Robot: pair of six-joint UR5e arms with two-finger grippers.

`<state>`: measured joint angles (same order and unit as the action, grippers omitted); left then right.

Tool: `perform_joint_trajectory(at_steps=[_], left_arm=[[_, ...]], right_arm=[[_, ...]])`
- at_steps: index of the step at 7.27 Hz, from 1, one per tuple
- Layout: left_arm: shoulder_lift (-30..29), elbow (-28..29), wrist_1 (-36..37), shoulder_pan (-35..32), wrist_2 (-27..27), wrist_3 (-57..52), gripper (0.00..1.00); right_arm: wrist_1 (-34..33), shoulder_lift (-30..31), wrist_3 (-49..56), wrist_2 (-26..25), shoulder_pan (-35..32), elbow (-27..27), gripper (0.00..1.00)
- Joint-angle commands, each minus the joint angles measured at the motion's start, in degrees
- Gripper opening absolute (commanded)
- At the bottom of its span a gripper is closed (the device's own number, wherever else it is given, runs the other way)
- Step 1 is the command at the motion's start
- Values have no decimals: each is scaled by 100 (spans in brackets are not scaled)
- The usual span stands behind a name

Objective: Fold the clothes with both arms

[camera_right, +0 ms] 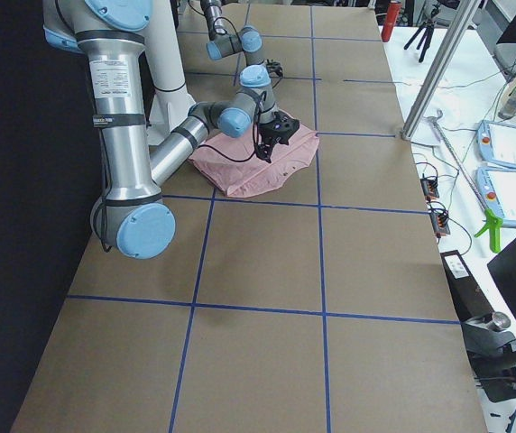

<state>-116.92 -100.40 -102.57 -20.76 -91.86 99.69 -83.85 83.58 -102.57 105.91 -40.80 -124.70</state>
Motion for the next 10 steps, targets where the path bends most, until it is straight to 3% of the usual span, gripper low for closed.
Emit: perform_joint_trajectory(at_steps=[1,2,4,6,9,10], left_arm=[[11,64,9,-15,10,-2,31],[20,65,87,-33,10,-2,0],[11,-13,307,-146,2,-63,0],[-15,-120,510,-646,-16,-887,0],[-146,-120,510,-719,-77,-1040,0],[-182,-85,519,-658,-86,-1013,17]], right_arm=[[0,9,0,9,2,-19,100],[0,0,0,9,2,-19,100],[0,0,0,18,2,-19,100],[0,0,0,35,2,-37,100],[0,0,-17,62,10,-54,100],[0,0,-17,62,10,-54,100]])
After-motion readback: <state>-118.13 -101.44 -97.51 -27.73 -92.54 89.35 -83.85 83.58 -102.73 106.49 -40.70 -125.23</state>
